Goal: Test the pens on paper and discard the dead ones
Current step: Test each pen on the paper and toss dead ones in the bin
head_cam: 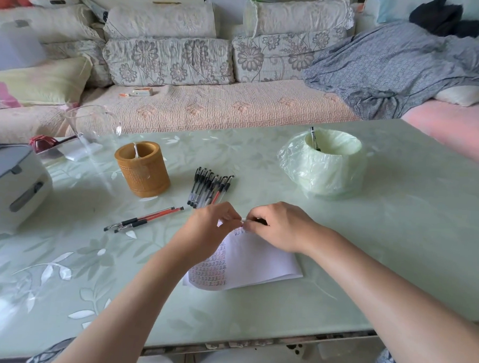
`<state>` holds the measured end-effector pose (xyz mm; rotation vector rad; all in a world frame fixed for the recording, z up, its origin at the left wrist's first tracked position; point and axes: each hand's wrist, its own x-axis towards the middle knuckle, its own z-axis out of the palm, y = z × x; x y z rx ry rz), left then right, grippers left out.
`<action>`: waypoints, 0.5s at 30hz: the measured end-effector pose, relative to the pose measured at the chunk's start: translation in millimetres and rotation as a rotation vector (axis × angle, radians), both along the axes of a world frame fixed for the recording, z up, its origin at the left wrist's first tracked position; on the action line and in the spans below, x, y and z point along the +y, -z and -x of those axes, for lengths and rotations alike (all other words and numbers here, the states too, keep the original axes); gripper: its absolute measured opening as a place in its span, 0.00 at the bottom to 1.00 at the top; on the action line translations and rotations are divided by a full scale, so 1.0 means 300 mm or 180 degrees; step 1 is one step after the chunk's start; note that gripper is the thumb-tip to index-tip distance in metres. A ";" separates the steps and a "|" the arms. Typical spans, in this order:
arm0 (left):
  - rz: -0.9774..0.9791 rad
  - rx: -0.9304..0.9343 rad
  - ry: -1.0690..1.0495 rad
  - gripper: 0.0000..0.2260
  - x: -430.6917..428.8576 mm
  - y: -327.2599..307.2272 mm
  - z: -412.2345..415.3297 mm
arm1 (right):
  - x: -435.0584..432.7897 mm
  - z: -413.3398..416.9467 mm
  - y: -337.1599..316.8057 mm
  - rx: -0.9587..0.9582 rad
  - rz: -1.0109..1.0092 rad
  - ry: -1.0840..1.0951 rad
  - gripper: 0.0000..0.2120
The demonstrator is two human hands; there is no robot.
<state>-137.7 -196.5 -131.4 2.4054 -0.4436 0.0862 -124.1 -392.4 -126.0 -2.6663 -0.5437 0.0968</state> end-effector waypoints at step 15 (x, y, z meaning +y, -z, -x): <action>-0.1025 0.0406 0.0032 0.06 0.083 -0.004 -0.010 | -0.011 0.031 0.059 0.0128 0.0490 0.0310 0.31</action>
